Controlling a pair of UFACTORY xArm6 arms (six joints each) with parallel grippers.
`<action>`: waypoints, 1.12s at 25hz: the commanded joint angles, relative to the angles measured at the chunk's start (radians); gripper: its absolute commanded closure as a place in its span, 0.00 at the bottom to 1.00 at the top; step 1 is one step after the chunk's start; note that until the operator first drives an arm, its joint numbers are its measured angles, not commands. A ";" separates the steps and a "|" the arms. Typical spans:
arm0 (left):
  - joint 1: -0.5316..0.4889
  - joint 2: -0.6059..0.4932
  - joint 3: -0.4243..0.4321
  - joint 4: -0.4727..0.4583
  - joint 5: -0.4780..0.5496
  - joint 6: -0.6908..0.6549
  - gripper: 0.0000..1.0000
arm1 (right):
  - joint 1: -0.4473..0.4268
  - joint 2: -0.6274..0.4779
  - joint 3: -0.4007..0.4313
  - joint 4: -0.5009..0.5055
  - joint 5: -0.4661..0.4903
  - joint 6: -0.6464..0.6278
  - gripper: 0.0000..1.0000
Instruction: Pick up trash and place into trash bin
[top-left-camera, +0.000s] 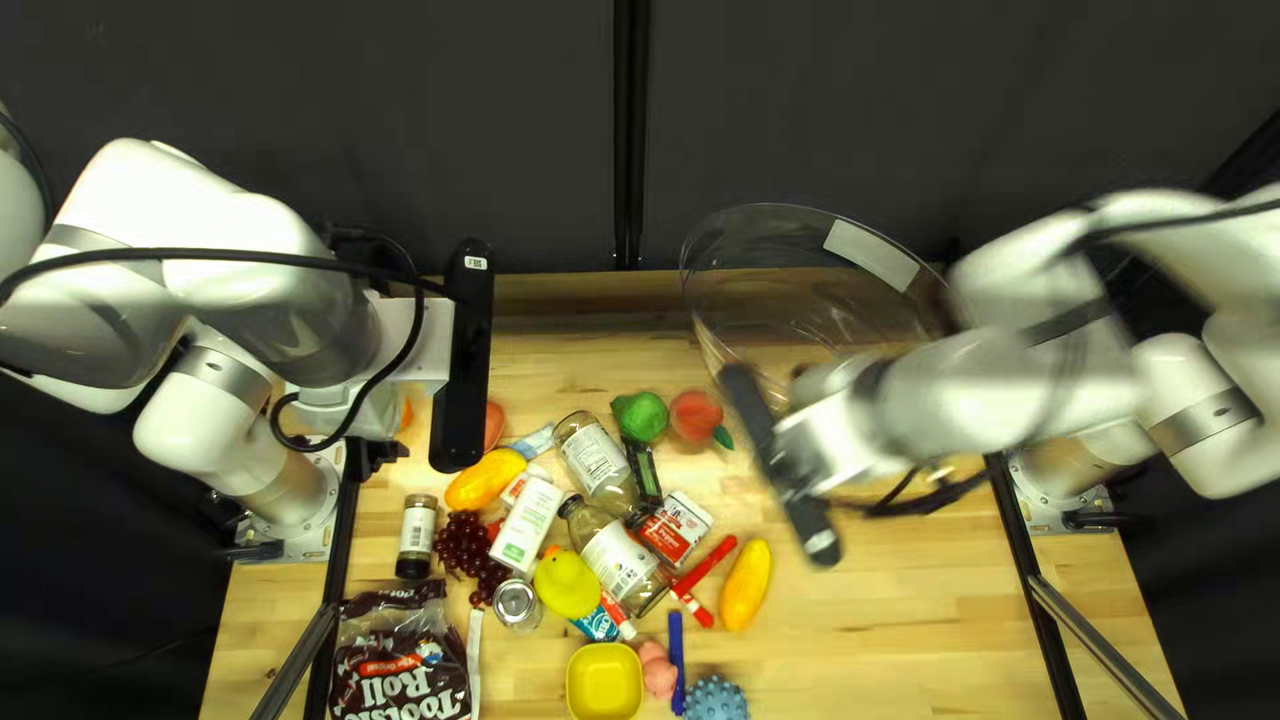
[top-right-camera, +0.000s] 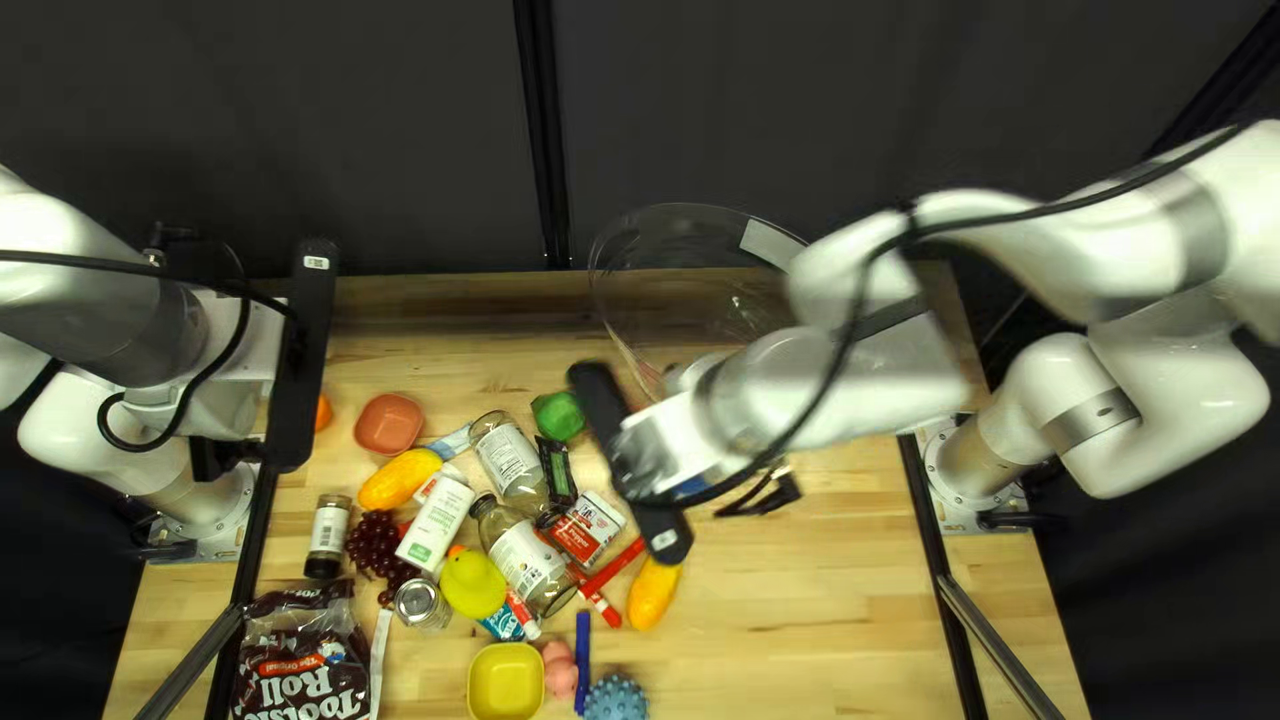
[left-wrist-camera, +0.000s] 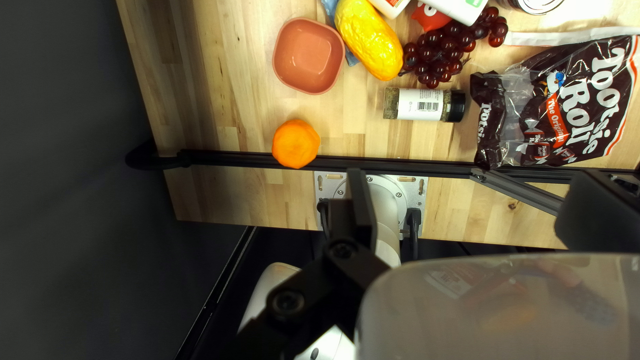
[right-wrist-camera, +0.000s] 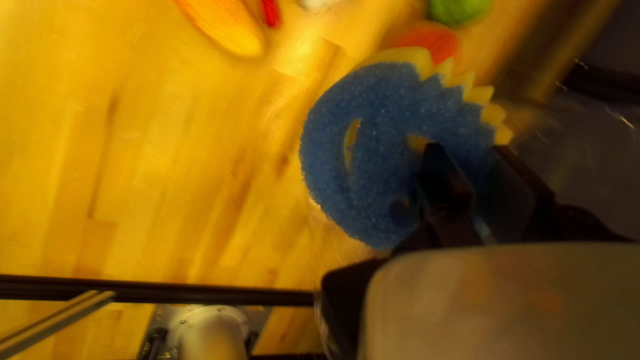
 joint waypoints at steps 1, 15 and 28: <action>0.000 0.000 0.000 0.000 0.000 0.000 0.00 | -0.053 -0.163 0.145 -0.068 0.044 0.051 1.00; 0.000 0.000 0.000 0.000 0.000 0.000 0.00 | -0.021 -0.137 0.168 -0.053 -0.014 0.145 0.00; 0.000 0.000 0.000 0.000 0.000 0.000 0.00 | 0.135 0.385 0.019 0.016 -0.402 0.183 0.00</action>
